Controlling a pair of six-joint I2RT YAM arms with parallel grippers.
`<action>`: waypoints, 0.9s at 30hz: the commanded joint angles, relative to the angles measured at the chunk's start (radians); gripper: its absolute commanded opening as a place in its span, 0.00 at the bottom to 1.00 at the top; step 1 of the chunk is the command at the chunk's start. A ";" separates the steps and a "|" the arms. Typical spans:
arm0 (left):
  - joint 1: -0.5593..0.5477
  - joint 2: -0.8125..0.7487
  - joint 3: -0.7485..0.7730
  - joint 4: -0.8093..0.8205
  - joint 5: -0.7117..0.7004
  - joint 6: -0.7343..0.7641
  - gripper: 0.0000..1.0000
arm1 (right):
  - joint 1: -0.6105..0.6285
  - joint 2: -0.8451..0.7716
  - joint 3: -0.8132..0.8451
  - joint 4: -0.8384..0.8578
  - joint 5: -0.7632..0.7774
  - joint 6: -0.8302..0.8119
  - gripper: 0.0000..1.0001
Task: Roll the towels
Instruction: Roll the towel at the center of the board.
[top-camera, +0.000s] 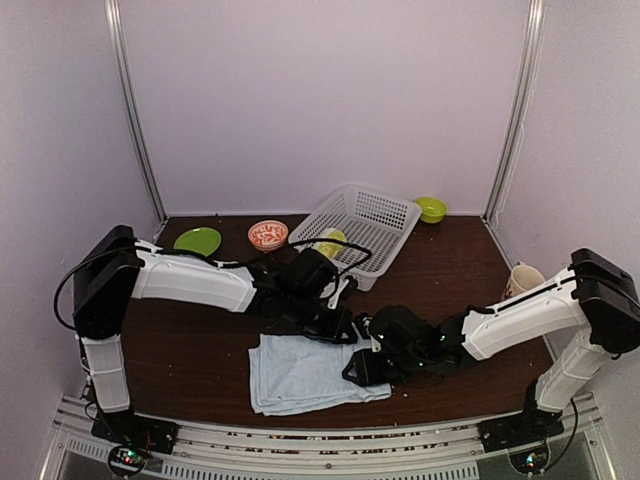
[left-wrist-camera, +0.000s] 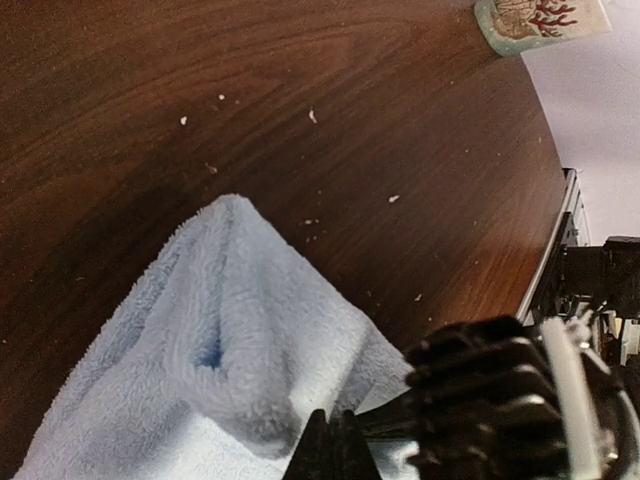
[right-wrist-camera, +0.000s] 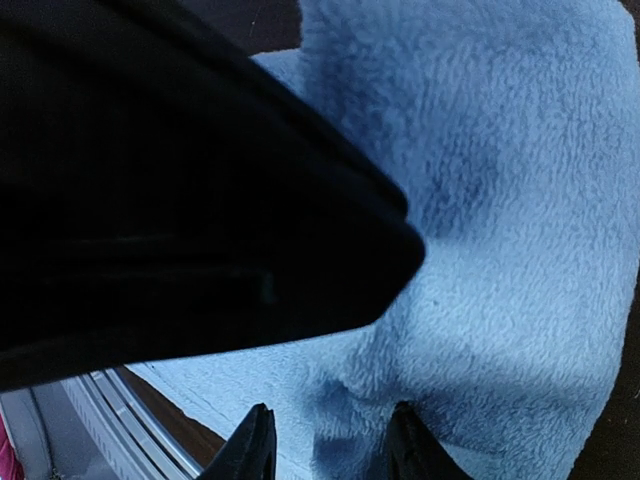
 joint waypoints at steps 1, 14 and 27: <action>0.023 0.045 0.015 0.074 0.045 -0.033 0.00 | 0.000 -0.011 -0.008 0.005 -0.010 -0.005 0.40; 0.055 0.113 -0.021 0.102 0.076 -0.068 0.00 | -0.003 -0.239 0.000 -0.231 0.045 -0.099 0.56; 0.055 0.081 -0.075 0.086 0.054 -0.040 0.00 | -0.139 -0.195 -0.225 0.161 -0.094 0.119 0.55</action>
